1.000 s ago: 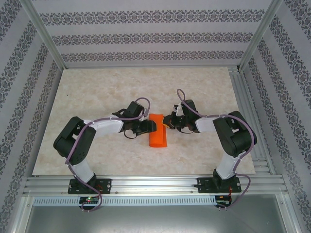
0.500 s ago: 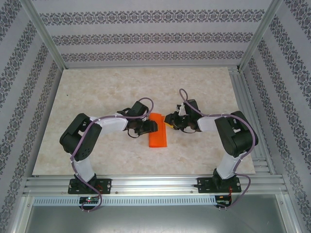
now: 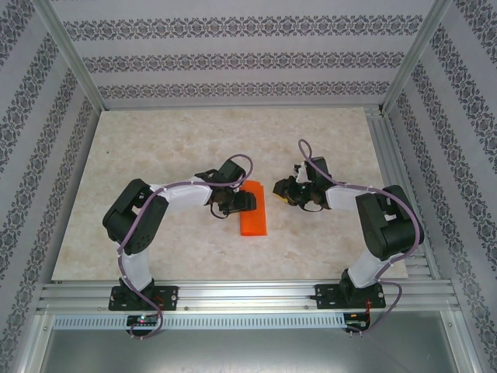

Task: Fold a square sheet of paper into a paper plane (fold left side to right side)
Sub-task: First fold in half a square sheet of paper at the center of the table.

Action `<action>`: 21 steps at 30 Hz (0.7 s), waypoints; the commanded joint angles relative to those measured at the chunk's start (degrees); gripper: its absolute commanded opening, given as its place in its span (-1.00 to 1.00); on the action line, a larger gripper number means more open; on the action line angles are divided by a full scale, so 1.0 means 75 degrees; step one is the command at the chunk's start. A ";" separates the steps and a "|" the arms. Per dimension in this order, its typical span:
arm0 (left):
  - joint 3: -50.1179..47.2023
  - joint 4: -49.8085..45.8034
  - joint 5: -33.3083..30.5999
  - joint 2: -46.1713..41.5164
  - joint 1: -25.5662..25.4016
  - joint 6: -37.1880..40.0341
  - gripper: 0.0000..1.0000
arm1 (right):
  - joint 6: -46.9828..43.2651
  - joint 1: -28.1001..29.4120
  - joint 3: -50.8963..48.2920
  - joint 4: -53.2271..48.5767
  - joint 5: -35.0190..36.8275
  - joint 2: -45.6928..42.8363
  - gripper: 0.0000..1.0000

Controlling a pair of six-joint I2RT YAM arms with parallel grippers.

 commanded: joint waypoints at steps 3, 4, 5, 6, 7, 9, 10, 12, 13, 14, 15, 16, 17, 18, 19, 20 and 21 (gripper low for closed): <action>0.0352 -0.0329 -0.0016 0.0342 -0.0316 0.0245 0.19 | -0.0160 -0.0027 -0.0128 0.0088 -0.0016 -0.0126 -0.42; 0.0394 -0.0373 -0.0027 0.0352 -0.0326 0.0258 0.19 | -0.0133 -0.0008 -0.0148 0.0134 -0.0046 -0.0127 -0.42; 0.0433 -0.0405 -0.0033 0.0381 -0.0342 0.0271 0.19 | -0.0117 -0.0004 -0.0168 0.0165 -0.0070 -0.0126 -0.42; 0.0470 -0.0437 -0.0057 0.0393 -0.0357 0.0290 0.20 | -0.0109 -0.0004 -0.0177 0.0179 -0.0073 -0.0127 -0.42; 0.0518 -0.0484 -0.0083 0.0420 -0.0363 0.0291 0.20 | -0.0107 -0.0001 -0.0185 0.0179 -0.0065 -0.0132 -0.42; 0.0546 -0.0530 -0.0113 0.0462 -0.0375 0.0300 0.20 | -0.0099 0.0002 -0.0209 0.0188 -0.0061 -0.0141 -0.42; 0.0537 -0.0528 -0.0129 0.0469 -0.0374 0.0275 0.20 | -0.0096 0.0013 -0.0227 0.0202 -0.0059 -0.0153 -0.42; 0.0515 -0.0518 -0.0180 0.0485 -0.0376 0.0216 0.20 | -0.0084 0.0008 -0.0244 0.0194 -0.0059 -0.0165 -0.42; 0.0515 -0.0518 -0.0193 0.0487 -0.0377 0.0178 0.20 | -0.0077 0.0020 -0.0255 0.0206 -0.0059 -0.0167 -0.42; 0.0520 -0.0524 -0.0176 0.0507 -0.0374 0.0174 0.20 | -0.0068 0.0027 -0.0256 0.0214 -0.0059 -0.0176 -0.43; 0.0530 -0.0517 -0.0147 0.0517 -0.0376 0.0152 0.19 | -0.0060 0.0040 -0.0256 0.0224 -0.0059 -0.0174 -0.43; 0.0549 -0.0515 -0.0124 0.0538 -0.0374 0.0133 0.19 | -0.0051 0.0071 -0.0256 0.0221 -0.0059 -0.0174 -0.43; 0.0568 -0.0517 -0.0078 0.0560 -0.0375 0.0132 0.20 | -0.0043 0.0089 -0.0256 0.0219 -0.0059 -0.0165 -0.43; 0.0583 -0.0506 -0.0053 0.0574 -0.0385 0.0125 0.20 | -0.0026 0.0119 -0.0256 0.0223 -0.0059 -0.0151 -0.43; 0.0598 -0.0506 -0.0031 0.0575 -0.0386 0.0120 0.20 | -0.0015 0.0136 -0.0250 0.0225 -0.0059 -0.0150 -0.43; 0.0614 -0.0517 -0.0014 0.0587 -0.0398 0.0115 0.21 | -0.0012 0.0169 -0.0250 0.0227 -0.0048 -0.0139 -0.43; 0.0632 -0.0535 -0.0017 0.0610 -0.0398 0.0138 0.22 | 0.0018 0.0204 -0.0244 0.0231 -0.0033 -0.0126 -0.43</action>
